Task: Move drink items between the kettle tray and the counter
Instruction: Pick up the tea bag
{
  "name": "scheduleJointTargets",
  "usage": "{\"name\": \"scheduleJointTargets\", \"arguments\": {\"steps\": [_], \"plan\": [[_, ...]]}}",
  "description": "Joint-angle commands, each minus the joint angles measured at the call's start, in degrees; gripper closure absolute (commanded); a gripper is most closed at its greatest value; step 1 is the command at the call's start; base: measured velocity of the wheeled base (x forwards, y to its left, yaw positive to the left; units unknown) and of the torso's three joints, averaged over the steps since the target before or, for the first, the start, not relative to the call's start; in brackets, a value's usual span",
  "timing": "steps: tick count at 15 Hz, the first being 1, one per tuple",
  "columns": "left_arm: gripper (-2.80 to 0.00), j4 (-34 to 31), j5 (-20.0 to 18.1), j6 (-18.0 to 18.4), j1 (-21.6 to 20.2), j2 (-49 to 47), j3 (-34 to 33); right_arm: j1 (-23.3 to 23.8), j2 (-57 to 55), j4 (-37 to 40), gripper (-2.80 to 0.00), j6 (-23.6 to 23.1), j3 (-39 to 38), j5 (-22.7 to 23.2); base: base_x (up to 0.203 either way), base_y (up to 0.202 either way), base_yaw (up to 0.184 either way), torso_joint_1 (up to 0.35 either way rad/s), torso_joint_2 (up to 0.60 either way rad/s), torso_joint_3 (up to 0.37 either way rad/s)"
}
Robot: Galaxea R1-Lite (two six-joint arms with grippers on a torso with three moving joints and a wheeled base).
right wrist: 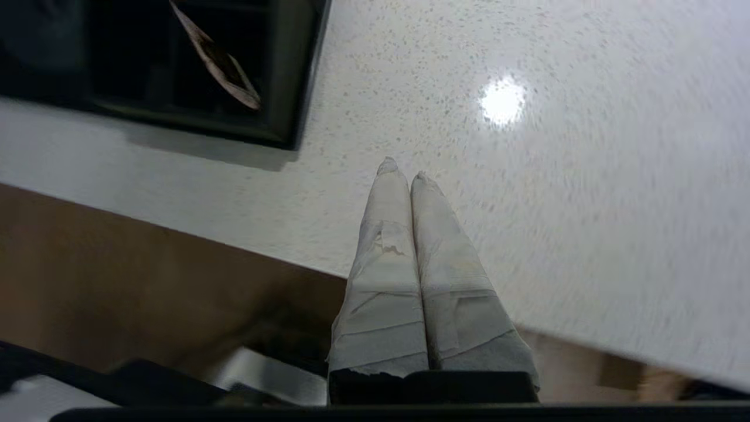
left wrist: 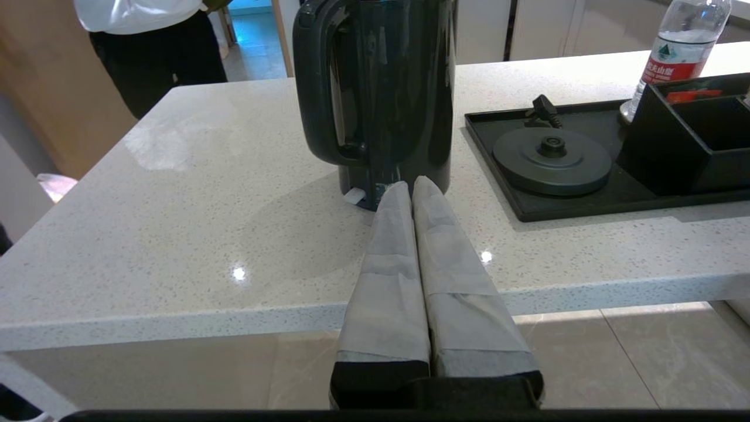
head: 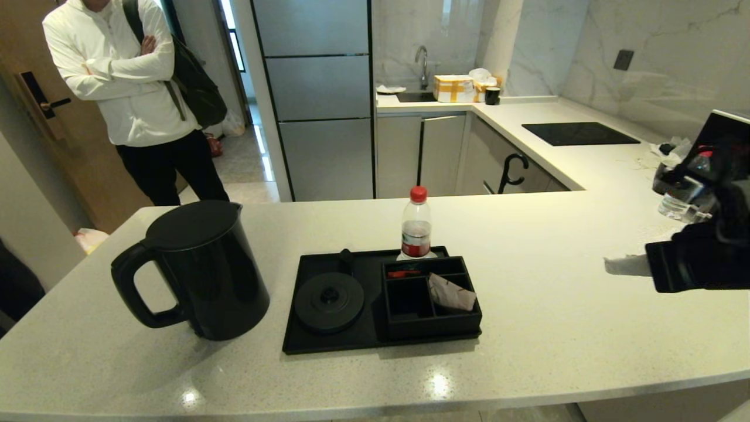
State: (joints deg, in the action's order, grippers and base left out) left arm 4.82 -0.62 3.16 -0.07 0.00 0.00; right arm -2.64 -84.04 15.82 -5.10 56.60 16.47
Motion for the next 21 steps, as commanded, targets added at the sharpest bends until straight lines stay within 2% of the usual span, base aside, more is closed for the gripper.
{"name": "scheduleJointTargets", "arguments": {"steps": [1, 4, 6, 10, 11, 14, 17, 18, 19, 21], "plan": [[0.0, 0.02, 0.01, 0.01, -0.01, 0.0, -1.94, -0.22, -9.85, 0.22, 0.0, -4.89, 2.75, 0.48, 0.0, 0.0, 0.0, 0.0, 0.0, 0.0], [0.0, 0.02, 0.01, 0.01, -0.01, 0.03, -1.99, -0.38, -11.35, 3.83, 0.0, -14.24, 7.65, 0.47, 0.0, 0.0, 0.0, 0.0, 0.0, 0.0], [0.0, 0.04, 0.01, 0.01, -0.01, 0.0, -2.0, -1.18, -11.7, 4.41, 0.0, -17.23, 8.78, 2.1, 0.0, 0.0, 0.0, 0.0, 0.0, 0.0], [0.0, 0.06, 0.01, 0.01, -0.01, 0.0, -2.02, -1.41, -12.52, 4.11, 0.0, -18.63, 10.03, 18.3, 0.0, 0.0, 0.0, 0.0, 0.0, 0.0], [0.0, 0.02, 0.01, 0.01, -0.01, 0.0, -2.01, -2.85, -13.11, 4.73, 0.0, -18.7, 10.3, 20.6, 0.0, 0.0, 0.0, 0.0, 0.0, 0.0], [0.0, 0.04, 0.01, 0.01, -0.01, 0.0, -2.02, -7.48, -16.39, 4.7, 0.0, -18.72, 11.27, 21.72, 0.0, 0.0, 0.0, 0.0, 0.0, 0.0], [0.0, 0.1, 0.01, 0.01, -0.01, 0.0, -2.02, -11.35, -20.36, 4.18, 0.0, -19.13, 13.11, 18.6, 0.0, 0.0, 0.0, 0.0, 0.0, 0.0], [0.0, 0.02, 0.01, 0.01, -0.01, 0.0, -2.02, -12.31, -21.68, 4.08, -2.03, -19.74, 13.89, 16.73, 0.0, 0.0, 0.0, 0.0, 0.0, 0.0], [0.0, 0.11, 0.01, 0.01, -0.01, 0.0, -2.02, -13.05, -22.99, 3.99, -2.8, -20.08, 14.56, 16.29, 0.0, 0.0, 0.0, 0.0, 0.0, 0.0], [0.0, 0.02, 0.01, 0.01, -0.01, 0.0, -2.02, -14.67, -26.24, 3.9, -2.8, -20.12, 16.62, 15.89, 0.0, 0.0, 0.0, 0.0, 0.0, 0.0]]}}
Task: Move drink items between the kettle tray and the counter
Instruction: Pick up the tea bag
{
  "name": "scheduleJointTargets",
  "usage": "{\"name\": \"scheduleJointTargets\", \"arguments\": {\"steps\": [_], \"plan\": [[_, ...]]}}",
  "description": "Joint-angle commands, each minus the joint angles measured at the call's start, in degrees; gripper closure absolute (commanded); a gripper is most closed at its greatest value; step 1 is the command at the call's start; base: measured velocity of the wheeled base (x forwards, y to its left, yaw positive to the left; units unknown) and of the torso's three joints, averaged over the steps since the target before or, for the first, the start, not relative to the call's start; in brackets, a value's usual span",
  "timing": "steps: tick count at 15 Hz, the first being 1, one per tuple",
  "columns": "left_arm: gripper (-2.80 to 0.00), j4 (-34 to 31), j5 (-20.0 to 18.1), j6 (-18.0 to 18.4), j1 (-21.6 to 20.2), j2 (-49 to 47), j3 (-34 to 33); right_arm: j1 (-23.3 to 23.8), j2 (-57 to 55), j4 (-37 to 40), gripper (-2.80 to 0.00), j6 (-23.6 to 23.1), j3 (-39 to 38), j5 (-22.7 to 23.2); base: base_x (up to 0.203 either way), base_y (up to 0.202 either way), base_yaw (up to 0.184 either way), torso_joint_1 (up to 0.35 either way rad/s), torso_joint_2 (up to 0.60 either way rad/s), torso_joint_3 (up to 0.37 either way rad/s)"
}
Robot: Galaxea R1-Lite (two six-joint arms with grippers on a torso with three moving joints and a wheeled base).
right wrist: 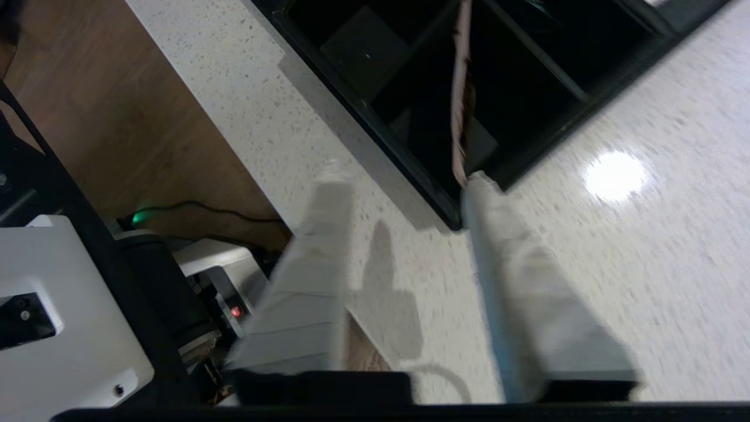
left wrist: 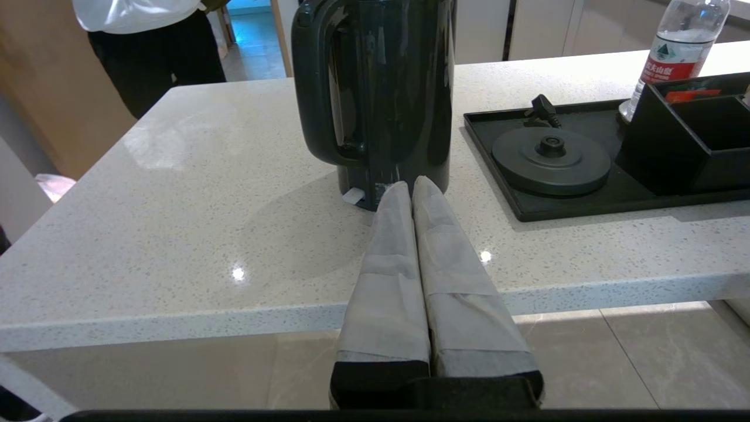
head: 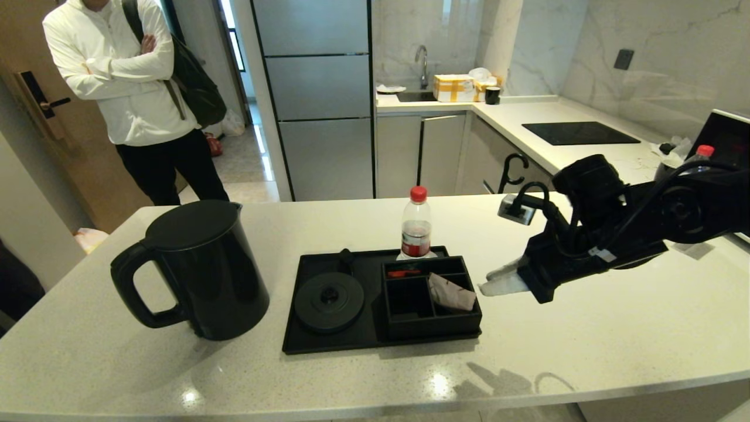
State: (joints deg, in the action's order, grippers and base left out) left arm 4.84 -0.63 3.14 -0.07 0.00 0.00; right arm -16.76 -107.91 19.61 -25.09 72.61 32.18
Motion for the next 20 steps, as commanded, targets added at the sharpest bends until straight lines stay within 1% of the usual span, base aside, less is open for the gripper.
{"name": "scheduleJointTargets", "arguments": {"steps": [1, 4, 6, 8, 12, 14, 20], "plan": [[0.0, 0.07, 0.01, 0.02, -0.01, 0.0, -2.01, -1.32, -3.97, 0.09, -2.8, -0.24, 1.85, 0.11, 0.0, 0.0, 0.0, 0.0, 0.0, 0.0], [0.0, 0.0, 0.01, 0.02, -0.01, 0.0, -2.02, -4.11, -7.05, -0.31, -2.8, -0.24, 4.68, -0.46, 0.0, 0.0, 0.0, 0.0, 0.0, 0.0], [0.0, 0.07, 0.01, 0.02, -0.01, 0.0, -2.02, -4.98, -9.22, -3.3, -2.8, -0.3, 5.61, -4.67, 0.0, 0.0, 0.0, 0.0, 0.0, 0.0], [0.0, 0.08, 0.01, 0.02, -0.01, 0.0, -2.02, -5.54, -10.35, -4.32, -2.8, -0.31, 5.79, -6.26, 0.0, 0.0, 0.0, 0.0, 0.0, 0.0], [0.0, 0.04, 0.01, 0.02, -0.01, 0.0, -2.02, -5.47, -11.3, -4.04, -2.8, -0.22, 6.67, -6.56, 0.0, 0.0, 0.0, 0.0, 0.0, 0.0], [0.0, 0.04, 0.01, 0.02, -0.01, 0.0, -2.02, -5.47, -11.36, -4.15, -2.8, -0.22, 6.67, -7.66, 0.0, 0.0, 0.0, 0.0, 0.0, 0.0], [0.0, 0.01, 0.01, 0.02, -0.01, 0.0, -2.01, -5.47, -12.3, -4.06, -2.8, -0.15, 6.85, -7.75, 0.0, 0.0, 0.0, 0.0, 0.0, 0.0]]}}
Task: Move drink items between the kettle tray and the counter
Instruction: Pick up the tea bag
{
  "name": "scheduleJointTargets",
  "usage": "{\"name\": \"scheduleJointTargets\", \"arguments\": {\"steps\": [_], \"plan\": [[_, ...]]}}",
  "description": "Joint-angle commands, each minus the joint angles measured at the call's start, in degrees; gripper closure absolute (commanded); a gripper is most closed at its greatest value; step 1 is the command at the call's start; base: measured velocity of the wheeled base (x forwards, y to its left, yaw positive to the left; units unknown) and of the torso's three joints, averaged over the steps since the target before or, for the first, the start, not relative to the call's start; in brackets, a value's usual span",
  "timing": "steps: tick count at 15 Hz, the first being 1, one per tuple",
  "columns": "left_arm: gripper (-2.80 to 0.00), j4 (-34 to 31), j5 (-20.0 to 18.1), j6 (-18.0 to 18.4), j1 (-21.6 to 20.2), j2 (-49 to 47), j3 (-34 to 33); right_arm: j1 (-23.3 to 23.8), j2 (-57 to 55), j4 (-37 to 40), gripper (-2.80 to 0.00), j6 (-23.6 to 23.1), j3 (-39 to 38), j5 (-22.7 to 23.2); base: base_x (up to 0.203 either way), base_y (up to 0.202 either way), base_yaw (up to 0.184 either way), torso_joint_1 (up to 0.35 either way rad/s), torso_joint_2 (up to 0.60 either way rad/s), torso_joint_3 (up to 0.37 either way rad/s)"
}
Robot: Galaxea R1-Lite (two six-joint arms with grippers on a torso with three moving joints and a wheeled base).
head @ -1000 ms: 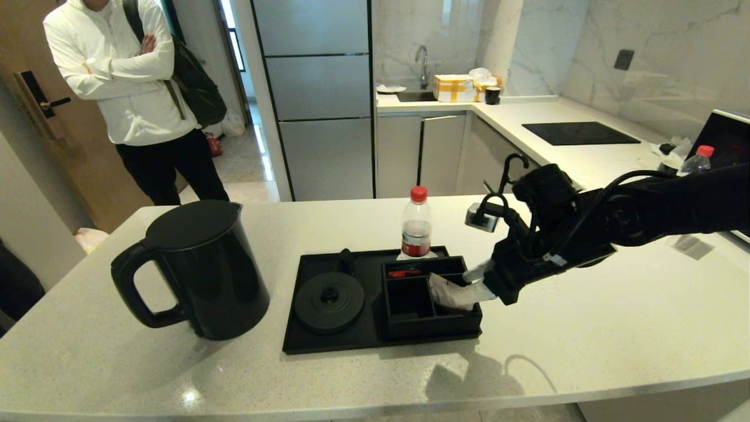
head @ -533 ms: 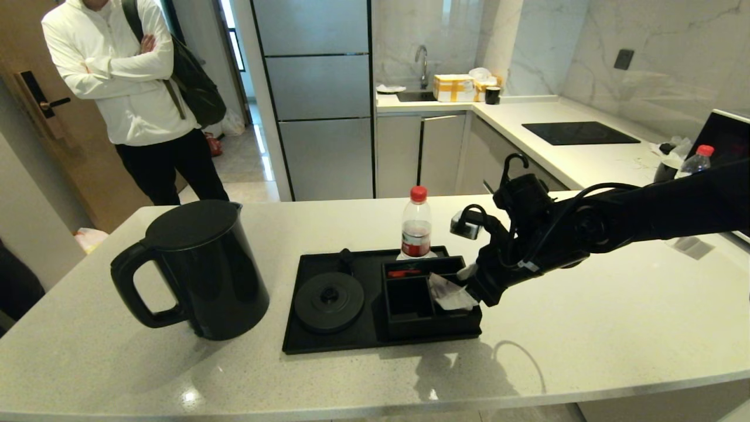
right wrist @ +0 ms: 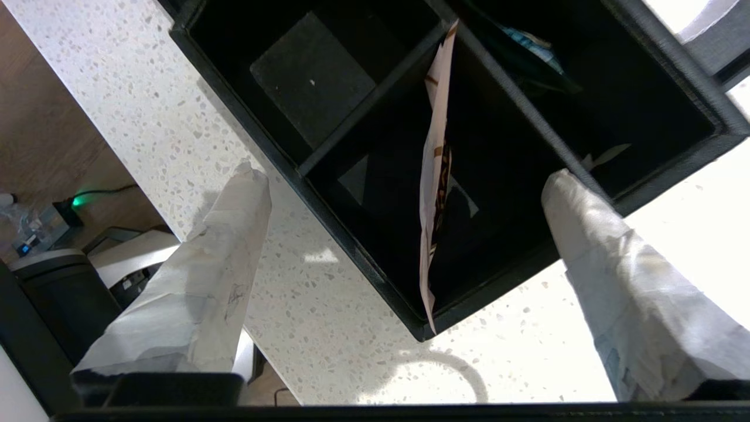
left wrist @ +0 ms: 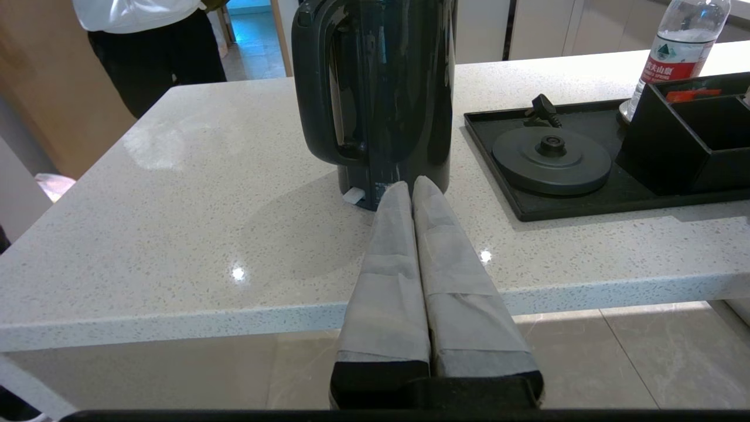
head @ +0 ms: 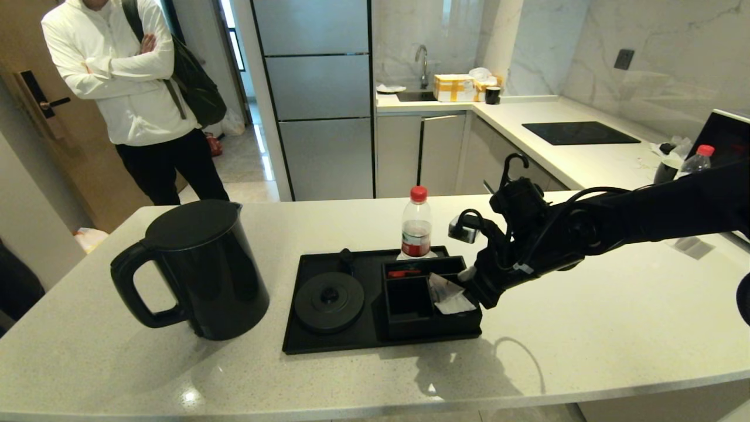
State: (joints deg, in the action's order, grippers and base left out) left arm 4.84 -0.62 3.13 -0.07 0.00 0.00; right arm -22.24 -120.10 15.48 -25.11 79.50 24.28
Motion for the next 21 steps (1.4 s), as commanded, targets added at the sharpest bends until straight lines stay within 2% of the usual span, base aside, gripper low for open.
{"name": "scheduleJointTargets", "arguments": {"steps": [1, 8, 9, 21], "plan": [[0.0, 0.0, 0.0, 0.03, -0.01, 0.0, -2.02, 0.0, -0.56, 0.04, -2.8, -0.12, -0.05, 0.09, 0.0, 0.0, 0.0, 0.0, 0.0, 0.0], [0.0, 0.09, 0.0, 0.03, -0.01, 0.0, -2.02, -0.01, -1.28, 0.1, -2.8, 0.06, 0.67, -0.11, 0.0, 0.0, 0.0, 0.0, 0.0, 0.0], [0.0, 0.06, 0.0, 0.03, -0.01, 0.0, -2.02, -0.04, -1.28, 0.2, 0.0, 0.06, 0.74, -0.11, 0.0, 0.0, 0.0, 0.0, 0.0, 0.0], [0.0, 0.03, 0.0, 0.03, -0.01, 0.0, -2.02, 0.0, -1.2, 0.16, 0.0, 0.13, 1.09, 0.34, 0.0, 0.0, 0.0, 0.0, 0.0, 0.0]]}}
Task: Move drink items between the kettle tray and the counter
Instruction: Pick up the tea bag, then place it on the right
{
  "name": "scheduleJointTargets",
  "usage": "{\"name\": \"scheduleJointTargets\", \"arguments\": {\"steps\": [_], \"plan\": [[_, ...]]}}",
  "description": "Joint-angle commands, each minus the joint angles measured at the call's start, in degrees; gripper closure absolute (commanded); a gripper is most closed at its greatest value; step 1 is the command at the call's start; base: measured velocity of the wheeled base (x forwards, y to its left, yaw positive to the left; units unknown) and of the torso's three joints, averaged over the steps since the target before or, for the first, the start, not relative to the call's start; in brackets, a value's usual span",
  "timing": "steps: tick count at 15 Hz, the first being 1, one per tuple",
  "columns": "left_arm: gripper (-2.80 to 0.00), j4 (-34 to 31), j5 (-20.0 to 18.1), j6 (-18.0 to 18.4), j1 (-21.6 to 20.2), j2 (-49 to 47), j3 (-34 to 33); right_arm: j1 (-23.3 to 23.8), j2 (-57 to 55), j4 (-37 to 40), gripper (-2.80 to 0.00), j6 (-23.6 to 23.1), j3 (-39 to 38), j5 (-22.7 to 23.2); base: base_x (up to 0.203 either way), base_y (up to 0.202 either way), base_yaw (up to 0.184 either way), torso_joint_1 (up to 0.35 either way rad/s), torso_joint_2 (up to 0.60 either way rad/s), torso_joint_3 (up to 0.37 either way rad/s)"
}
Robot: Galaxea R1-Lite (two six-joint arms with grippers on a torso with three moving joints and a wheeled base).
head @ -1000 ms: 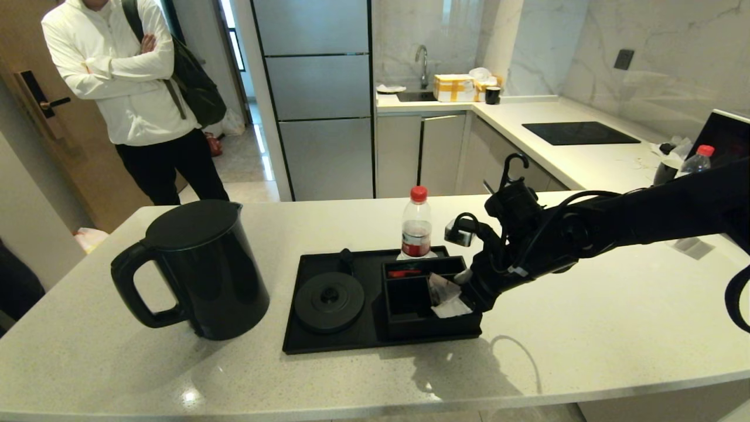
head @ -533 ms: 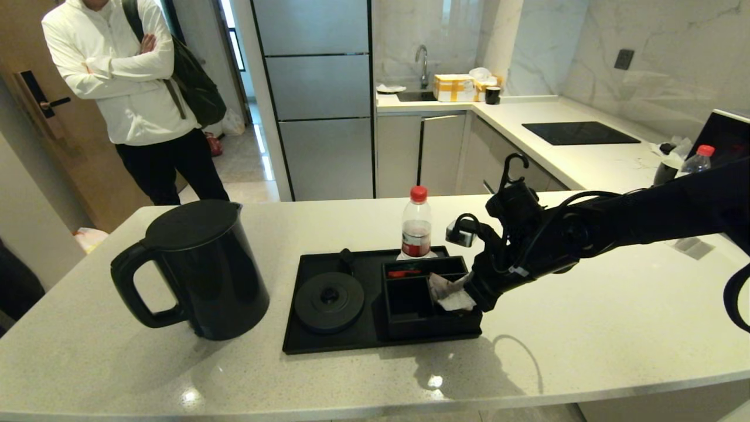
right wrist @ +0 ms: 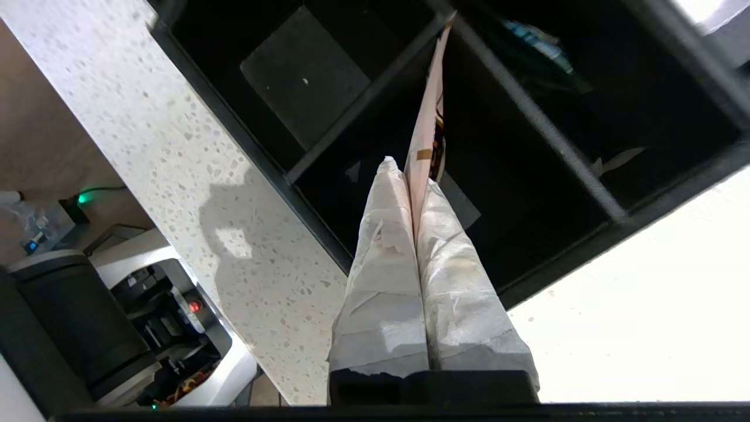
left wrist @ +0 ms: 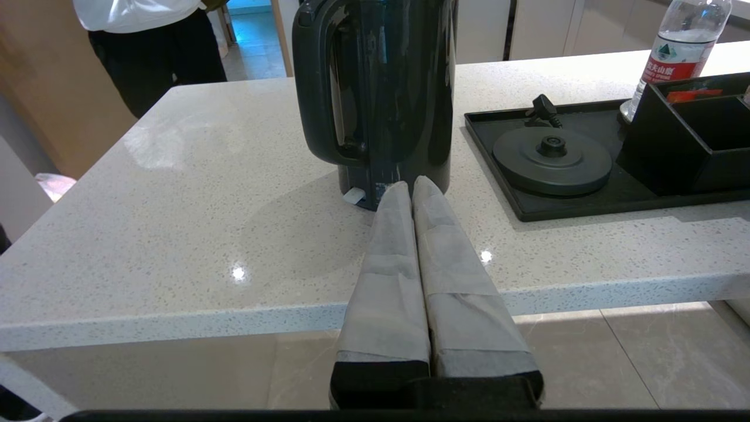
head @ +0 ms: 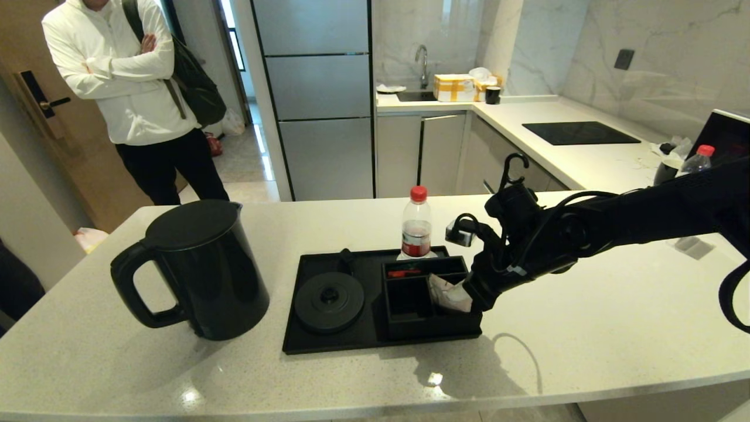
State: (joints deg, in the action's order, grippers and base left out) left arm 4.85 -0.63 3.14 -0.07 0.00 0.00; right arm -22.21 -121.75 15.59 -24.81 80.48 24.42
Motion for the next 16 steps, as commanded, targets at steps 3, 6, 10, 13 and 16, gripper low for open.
{"name": "scheduleJointTargets", "arguments": {"steps": [3, 6, 10, 13, 16], "plan": [[0.0, 0.03, 0.02, 0.02, -0.01, 0.0, -1.96, 0.13, 4.84, 0.35, 0.0, 2.86, 0.44, 0.39, 0.0, 0.0, 0.0, 0.0, 0.0, 0.0], [0.0, 0.01, 0.02, 0.02, -0.01, 0.0, -2.02, 0.33, 6.54, 0.0, 0.0, 6.46, 1.77, 0.44, 0.0, 0.0, 0.0, 0.0, 0.0, 0.0], [0.0, 0.08, 0.02, 0.02, -0.01, 0.0, -2.02, 3.66, 11.13, -0.18, 0.0, 10.21, 3.95, 0.79, 0.0, 0.0, 0.0, 0.0, 0.0, 0.0], [0.0, 0.03, 0.02, 0.02, -0.01, 0.0, -1.93, 9.03, 13.74, 0.12, 0.0, 14.96, 8.26, 0.38, 0.0, 0.0, 0.0, 0.0, 0.0, 0.0], [0.0, 0.07, 0.02, 0.02, -0.01, 0.0, -2.02, 15.66, 13.6, 0.53, 0.0, 18.06, 11.12, -1.7, 0.0, 0.0, 0.0, 0.0, 0.0, 0.0]]}}
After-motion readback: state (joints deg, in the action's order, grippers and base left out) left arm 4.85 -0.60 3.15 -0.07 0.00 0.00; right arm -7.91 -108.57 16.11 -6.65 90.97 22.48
